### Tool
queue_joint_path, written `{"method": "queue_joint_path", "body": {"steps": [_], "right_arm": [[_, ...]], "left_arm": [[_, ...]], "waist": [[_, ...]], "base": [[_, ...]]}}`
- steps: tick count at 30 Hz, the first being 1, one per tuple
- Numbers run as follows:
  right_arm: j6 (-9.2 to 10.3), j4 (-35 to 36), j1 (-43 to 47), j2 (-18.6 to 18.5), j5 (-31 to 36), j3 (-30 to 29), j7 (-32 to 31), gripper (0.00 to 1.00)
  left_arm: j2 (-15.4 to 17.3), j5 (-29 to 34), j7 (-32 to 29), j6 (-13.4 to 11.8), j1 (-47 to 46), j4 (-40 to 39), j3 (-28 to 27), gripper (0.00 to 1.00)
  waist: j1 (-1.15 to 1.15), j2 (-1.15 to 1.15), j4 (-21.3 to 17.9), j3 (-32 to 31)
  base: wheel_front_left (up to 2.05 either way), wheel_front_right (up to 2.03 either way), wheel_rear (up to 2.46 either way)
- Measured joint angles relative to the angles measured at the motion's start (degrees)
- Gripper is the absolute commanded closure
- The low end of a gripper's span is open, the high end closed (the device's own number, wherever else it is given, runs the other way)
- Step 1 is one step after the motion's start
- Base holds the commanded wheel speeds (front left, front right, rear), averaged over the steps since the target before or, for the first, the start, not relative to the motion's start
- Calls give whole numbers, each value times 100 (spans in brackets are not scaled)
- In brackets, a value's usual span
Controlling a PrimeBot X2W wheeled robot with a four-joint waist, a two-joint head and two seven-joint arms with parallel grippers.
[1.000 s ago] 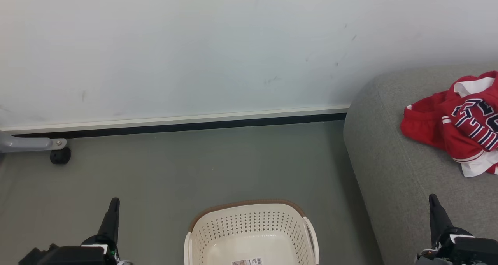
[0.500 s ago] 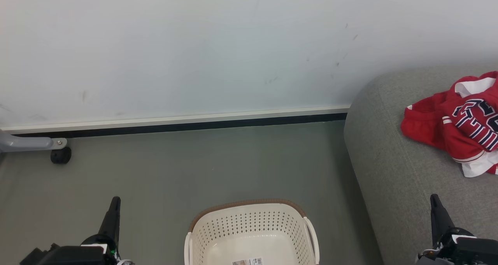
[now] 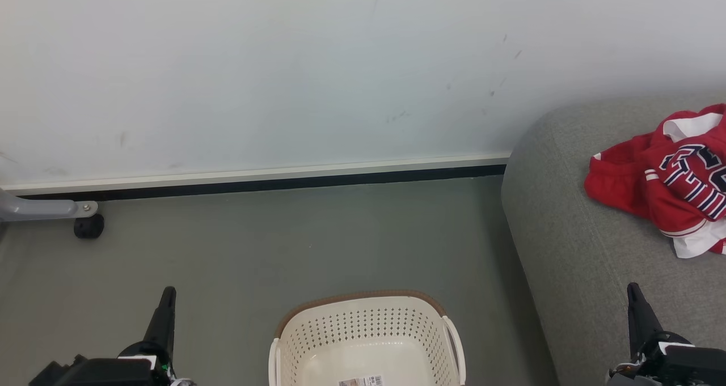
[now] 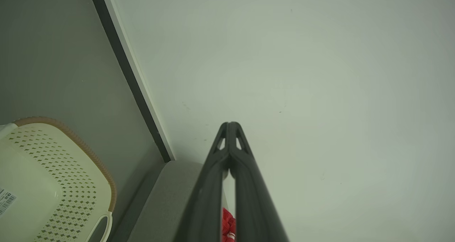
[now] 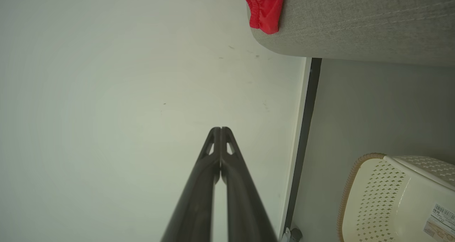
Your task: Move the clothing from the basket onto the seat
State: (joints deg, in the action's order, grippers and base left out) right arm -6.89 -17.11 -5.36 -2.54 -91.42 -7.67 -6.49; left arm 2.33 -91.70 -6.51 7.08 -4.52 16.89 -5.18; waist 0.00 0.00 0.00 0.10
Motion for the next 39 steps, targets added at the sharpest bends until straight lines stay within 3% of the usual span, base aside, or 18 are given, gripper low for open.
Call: {"method": "queue_joint_path", "body": {"steps": [39], "right_arm": [[0,0,0,1,0,1,0,100]], "left_arm": [[-2,0,0,1,0,7,1,100]], "waist": [[0,0,0,0]], "base": [[0,0,0]]}}
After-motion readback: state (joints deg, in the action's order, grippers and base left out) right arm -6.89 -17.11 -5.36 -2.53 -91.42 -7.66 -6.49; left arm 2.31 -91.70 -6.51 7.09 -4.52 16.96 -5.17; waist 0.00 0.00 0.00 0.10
